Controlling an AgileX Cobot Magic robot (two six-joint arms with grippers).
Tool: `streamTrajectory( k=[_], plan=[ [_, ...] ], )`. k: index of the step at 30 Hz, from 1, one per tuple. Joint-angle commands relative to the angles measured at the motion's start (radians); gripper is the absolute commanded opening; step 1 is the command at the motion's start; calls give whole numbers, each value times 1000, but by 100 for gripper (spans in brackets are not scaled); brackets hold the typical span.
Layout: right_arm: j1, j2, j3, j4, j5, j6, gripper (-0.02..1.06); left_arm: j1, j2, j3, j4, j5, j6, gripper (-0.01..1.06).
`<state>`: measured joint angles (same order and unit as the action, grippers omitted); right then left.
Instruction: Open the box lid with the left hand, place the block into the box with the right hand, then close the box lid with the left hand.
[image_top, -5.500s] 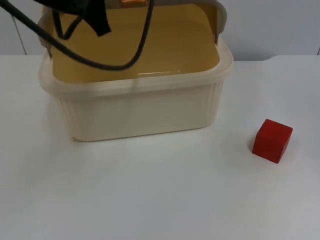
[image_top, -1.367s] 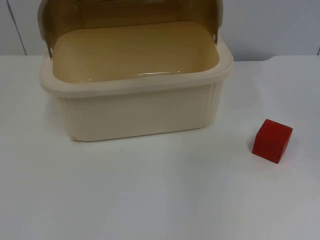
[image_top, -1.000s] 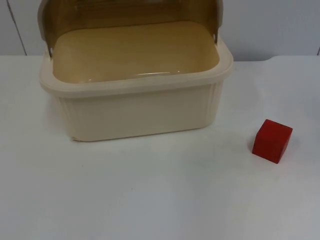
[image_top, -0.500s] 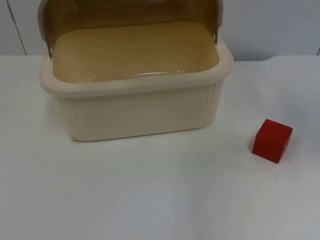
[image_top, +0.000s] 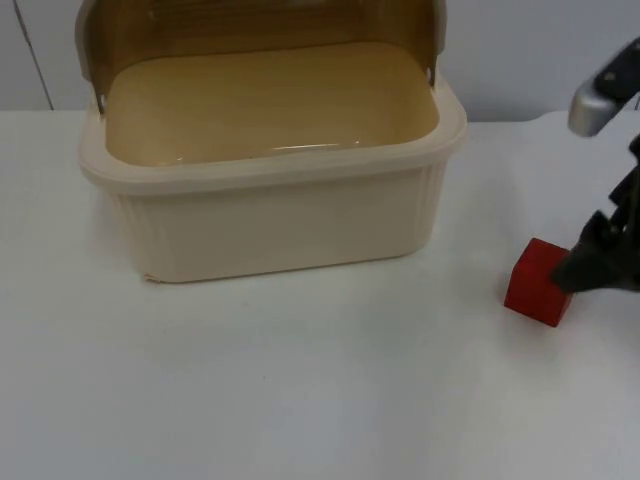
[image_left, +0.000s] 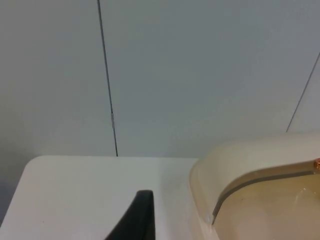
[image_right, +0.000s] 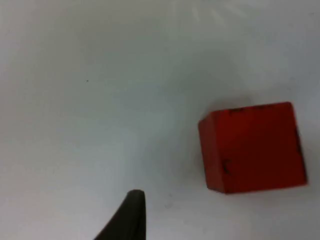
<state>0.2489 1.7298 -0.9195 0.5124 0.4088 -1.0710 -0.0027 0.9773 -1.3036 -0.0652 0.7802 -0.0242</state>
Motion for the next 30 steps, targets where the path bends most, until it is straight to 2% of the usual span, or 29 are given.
streamTrajectory(
  k=[1, 10, 11, 18, 22, 25, 30],
  plan=[
    [5, 53, -5, 77, -48, -123, 105, -3, -6, 3, 6, 3, -7, 105],
    [5, 172, -120, 77, -31, -138, 105, -3, -4, 3, 6, 3, -7, 105],
    [5, 197, -151, 77, 6, -138, 105, -3, -2, 3, 6, 7, -7, 105],
    [5, 250, -202, 75, 83, -125, 105, -3, -2, 3, 6, 30, -7, 105],
    [5, 255, -202, 23, 117, -106, 105, -3, -2, 3, 8, 50, -7, 105],
    [5, 255, -202, -103, 119, -32, 105, -3, -2, 3, 11, 48, -7, 105],
    [5, 255, -202, -170, 115, 12, 105, -3, -2, 3, 11, 44, -7, 105]
  ],
)
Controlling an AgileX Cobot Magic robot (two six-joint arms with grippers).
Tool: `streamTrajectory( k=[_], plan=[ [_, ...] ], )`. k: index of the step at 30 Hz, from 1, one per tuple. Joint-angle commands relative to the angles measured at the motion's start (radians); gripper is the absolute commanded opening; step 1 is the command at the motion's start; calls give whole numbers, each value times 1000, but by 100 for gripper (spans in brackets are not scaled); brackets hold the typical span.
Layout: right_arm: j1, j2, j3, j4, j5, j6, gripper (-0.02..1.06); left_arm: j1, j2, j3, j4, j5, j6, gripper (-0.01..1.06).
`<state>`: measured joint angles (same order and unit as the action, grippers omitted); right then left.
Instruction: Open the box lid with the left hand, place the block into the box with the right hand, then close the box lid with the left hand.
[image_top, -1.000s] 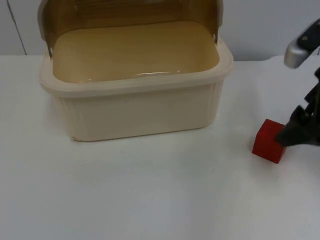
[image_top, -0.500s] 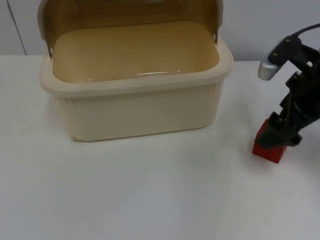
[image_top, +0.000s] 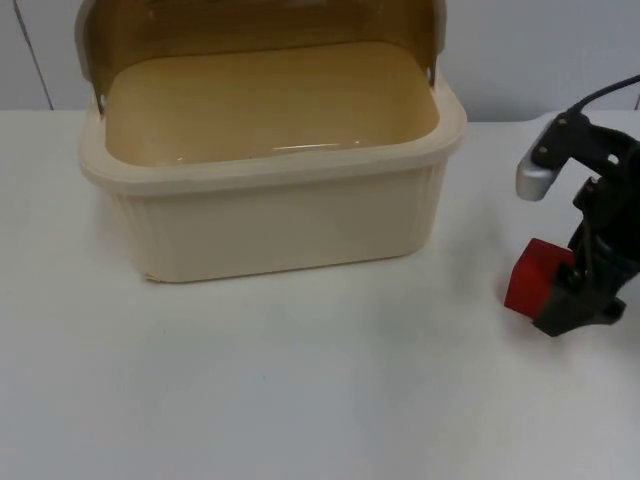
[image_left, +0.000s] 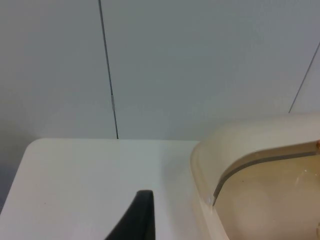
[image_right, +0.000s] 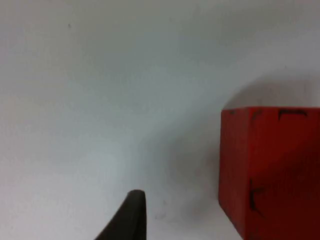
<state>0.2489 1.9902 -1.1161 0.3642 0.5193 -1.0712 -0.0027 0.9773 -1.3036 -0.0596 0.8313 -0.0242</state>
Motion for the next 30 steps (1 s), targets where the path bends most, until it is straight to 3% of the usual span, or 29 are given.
streamTrajectory(
  k=[1, 7, 14, 16, 19, 20, 23, 24, 30],
  plan=[
    [5, -4, -6, -21, 0, 14, 105, -3, -2, 3, 5, -7, -7, 105],
    [5, 0, -6, -20, -65, 14, 105, -3, -2, 3, 5, -7, -7, 105],
    [5, 18, -6, -20, -44, 14, 105, -3, -2, 3, 5, -7, -7, 105],
    [5, 20, -6, -20, -44, 14, 100, -3, -2, 3, 5, -7, -7, 105],
    [5, 21, -6, -20, -55, 14, 67, -3, -2, 3, 5, -7, -7, 105],
    [5, 21, -6, -20, -55, 14, 67, -3, -2, 3, 5, -7, -7, 105],
    [5, 21, -6, -18, -112, 85, 9, -3, -2, 3, 7, -7, -7, 105],
    [5, 21, -6, -18, -129, 113, 0, -3, -2, 3, 9, -7, -7, 105],
    [5, 9, -6, -18, -139, 159, 0, -3, -2, 3, 16, -7, -7, 105]
  ],
)
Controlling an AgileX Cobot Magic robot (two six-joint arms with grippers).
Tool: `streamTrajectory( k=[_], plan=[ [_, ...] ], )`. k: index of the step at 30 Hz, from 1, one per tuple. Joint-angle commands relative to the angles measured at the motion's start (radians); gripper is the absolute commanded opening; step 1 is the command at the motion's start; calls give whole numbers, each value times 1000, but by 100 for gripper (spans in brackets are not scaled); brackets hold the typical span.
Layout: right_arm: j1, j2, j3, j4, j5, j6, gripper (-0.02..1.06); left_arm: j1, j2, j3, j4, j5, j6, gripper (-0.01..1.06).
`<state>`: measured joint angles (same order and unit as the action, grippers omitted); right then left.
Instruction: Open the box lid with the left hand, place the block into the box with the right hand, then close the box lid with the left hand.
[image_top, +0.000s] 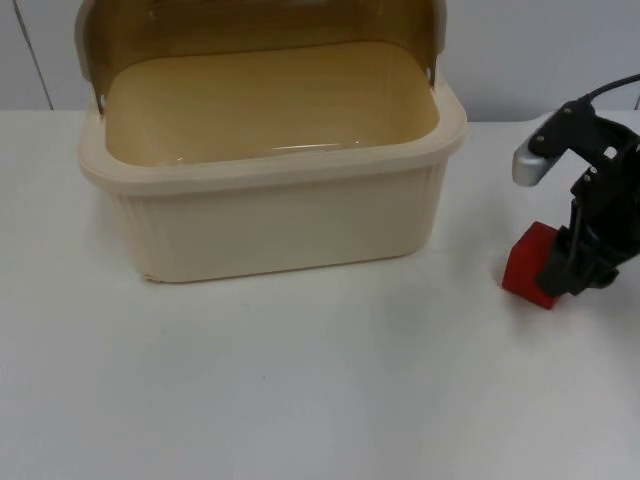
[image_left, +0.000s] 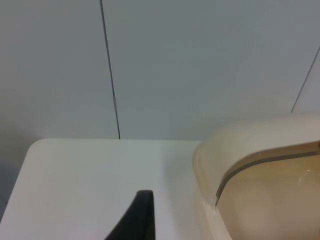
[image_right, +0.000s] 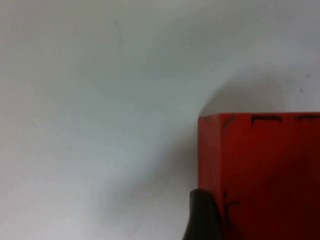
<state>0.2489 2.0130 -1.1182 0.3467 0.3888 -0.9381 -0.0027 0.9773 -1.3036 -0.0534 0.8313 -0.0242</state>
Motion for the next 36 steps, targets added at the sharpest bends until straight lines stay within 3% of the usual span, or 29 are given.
streamTrajectory(
  k=[1, 6, 11, 15, 16, 19, 22, 28, 36],
  plan=[
    [5, -14, -4, -1, -9, 26, 0, -3, -2, 3, 9, -7, -7, 105],
    [5, -89, -4, -4, 14, 141, 0, -3, -2, 3, 9, -9, -7, 105],
    [5, -193, -4, -42, 95, 263, 0, -3, -2, 3, 9, -1, -7, 105],
    [5, -298, -4, -195, 148, 529, 0, -3, -2, 3, 9, 1, -7, 105],
    [5, -298, -4, -195, 148, 529, 0, -3, -2, 3, 9, 1, -7, 105],
    [5, -404, -4, -311, 171, 753, 0, -3, -2, 3, 9, 1, -7, 105],
    [5, -502, -4, -437, 228, 894, 0, -3, -2, 3, 9, 1, -7, 105],
    [5, -630, -1, -467, 270, 886, 0, -3, -2, 3, 9, 1, -7, 105],
    [5, -847, 118, -418, 158, 885, 0, -3, -2, 3, 9, 1, -7, 105]
  ],
)
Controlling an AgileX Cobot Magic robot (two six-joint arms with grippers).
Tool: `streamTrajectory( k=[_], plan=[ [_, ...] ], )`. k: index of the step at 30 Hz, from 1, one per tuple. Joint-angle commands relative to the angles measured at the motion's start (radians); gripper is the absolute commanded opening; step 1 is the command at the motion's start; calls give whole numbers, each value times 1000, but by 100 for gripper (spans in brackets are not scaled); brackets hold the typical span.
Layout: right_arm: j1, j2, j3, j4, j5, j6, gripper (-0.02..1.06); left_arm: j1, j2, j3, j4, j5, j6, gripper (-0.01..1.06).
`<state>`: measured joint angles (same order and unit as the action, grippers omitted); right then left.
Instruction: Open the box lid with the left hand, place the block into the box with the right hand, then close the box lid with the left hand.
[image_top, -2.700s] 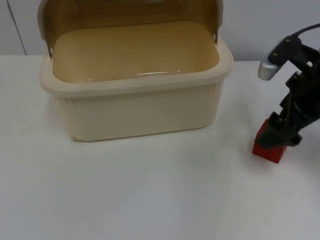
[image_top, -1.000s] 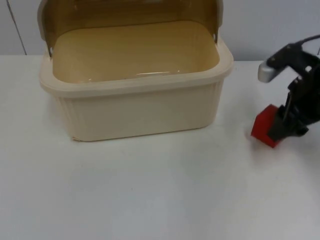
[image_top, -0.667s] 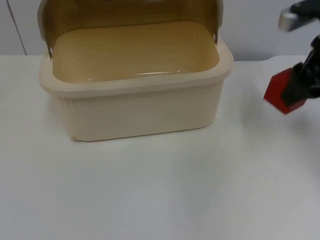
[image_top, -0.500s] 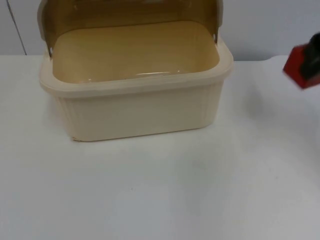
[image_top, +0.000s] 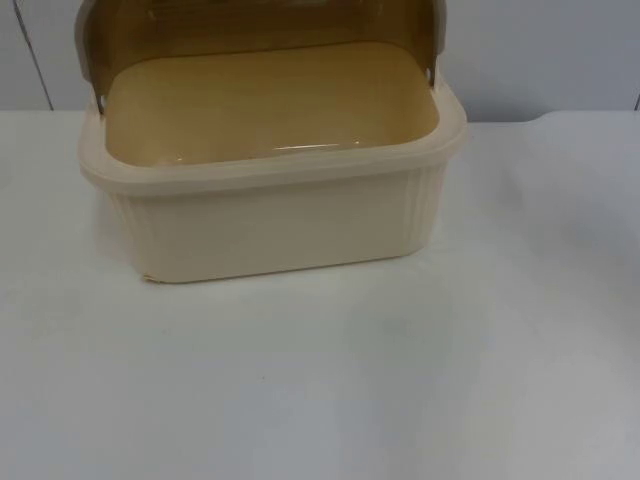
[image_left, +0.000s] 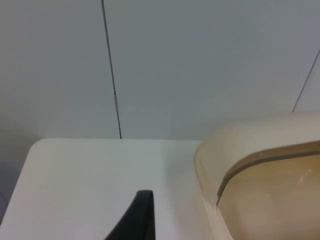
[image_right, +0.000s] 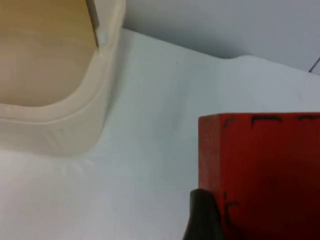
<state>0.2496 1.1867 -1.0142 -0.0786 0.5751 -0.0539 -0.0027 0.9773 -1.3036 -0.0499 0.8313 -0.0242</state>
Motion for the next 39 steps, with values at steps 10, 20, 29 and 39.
streamTrajectory(
  k=[10, 20, 29, 39],
  plan=[
    [256, -62, 63, 41, -112, -48, 0, -3, -2, 3, 7, 1, -7, 105],
    [403, 212, 63, 65, -521, -37, 0, -3, -2, 3, 16, 1, -7, 105],
    [403, 462, 12, 57, -712, -92, 0, -3, -2, 3, 16, 1, -7, 105],
    [400, 714, -176, 64, -810, -92, 0, -3, -2, 3, 16, 4, -7, 105]
  ],
)
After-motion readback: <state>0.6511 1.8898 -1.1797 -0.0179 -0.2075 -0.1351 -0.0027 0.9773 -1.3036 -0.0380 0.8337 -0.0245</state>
